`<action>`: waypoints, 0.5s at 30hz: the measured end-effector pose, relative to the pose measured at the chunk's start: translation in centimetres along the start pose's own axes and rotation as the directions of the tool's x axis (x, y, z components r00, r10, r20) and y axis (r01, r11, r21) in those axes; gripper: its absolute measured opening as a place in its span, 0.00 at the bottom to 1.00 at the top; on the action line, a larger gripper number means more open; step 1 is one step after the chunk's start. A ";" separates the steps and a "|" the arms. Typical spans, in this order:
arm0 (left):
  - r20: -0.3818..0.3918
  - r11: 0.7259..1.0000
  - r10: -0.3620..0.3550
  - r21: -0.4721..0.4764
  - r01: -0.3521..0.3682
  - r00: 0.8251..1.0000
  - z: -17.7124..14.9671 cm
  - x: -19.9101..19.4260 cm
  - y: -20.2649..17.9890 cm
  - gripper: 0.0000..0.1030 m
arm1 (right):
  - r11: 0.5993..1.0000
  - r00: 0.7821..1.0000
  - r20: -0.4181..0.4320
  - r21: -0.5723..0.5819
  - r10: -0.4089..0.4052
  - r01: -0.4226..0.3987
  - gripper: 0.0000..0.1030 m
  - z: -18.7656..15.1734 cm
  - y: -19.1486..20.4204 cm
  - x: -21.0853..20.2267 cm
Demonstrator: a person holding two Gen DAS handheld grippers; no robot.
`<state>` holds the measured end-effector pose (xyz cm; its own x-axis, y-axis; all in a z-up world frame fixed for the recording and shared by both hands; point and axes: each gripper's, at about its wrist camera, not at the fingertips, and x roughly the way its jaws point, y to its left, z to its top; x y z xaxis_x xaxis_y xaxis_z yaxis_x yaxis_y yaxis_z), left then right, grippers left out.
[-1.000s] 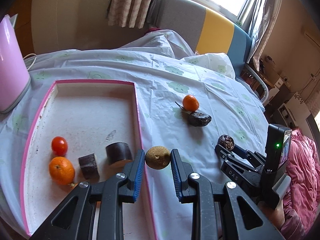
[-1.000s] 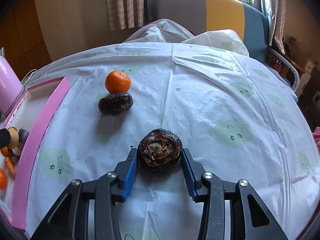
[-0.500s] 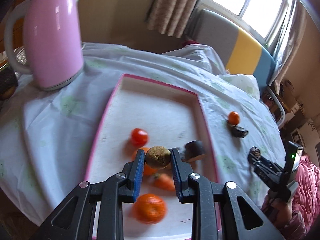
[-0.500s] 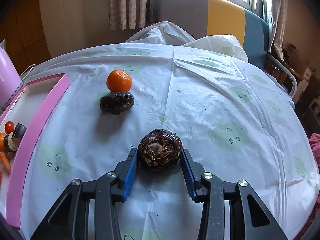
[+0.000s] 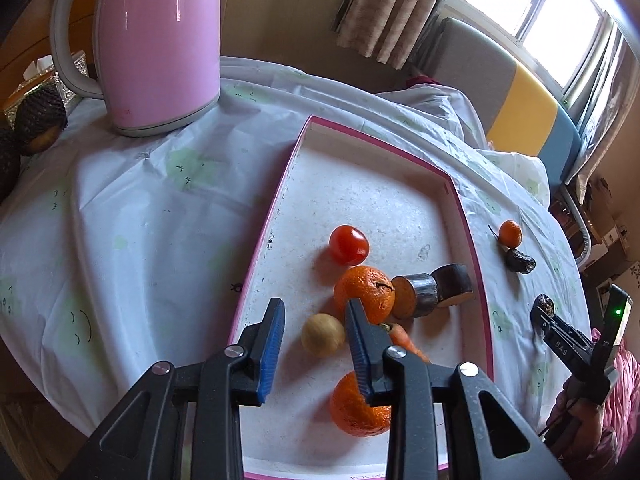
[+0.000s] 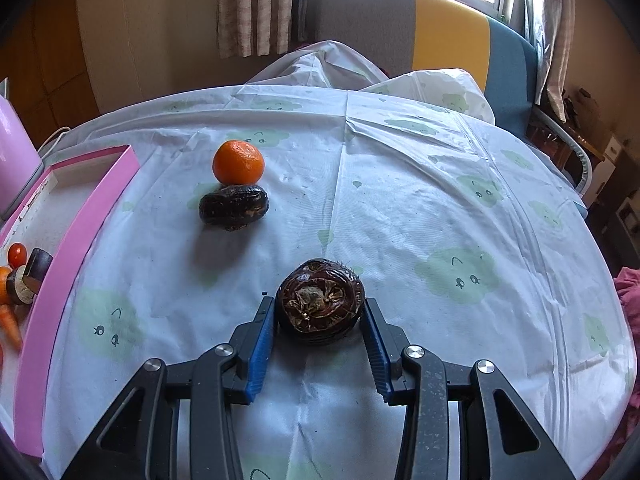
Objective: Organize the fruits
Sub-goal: 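Carry the kiwi into the tray and release it with the left gripper, then lower the dark round root into the tray and open the right gripper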
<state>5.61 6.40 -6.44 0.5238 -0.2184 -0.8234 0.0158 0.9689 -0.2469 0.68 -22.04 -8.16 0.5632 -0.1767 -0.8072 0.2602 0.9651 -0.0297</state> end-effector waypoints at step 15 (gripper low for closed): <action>0.048 0.999 0.000 0.038 -0.002 0.999 -0.1 -1.9 -1.5 0.31 | 0.954 0.959 0.061 -0.137 0.277 -0.266 0.41 0.8 8.0 -5.6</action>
<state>4.48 5.39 -4.55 0.5637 -0.2127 -0.7981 0.0472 0.9730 -0.2260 0.23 -13.52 -3.41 0.6602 0.0856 -0.7462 -0.0094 0.9943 0.1058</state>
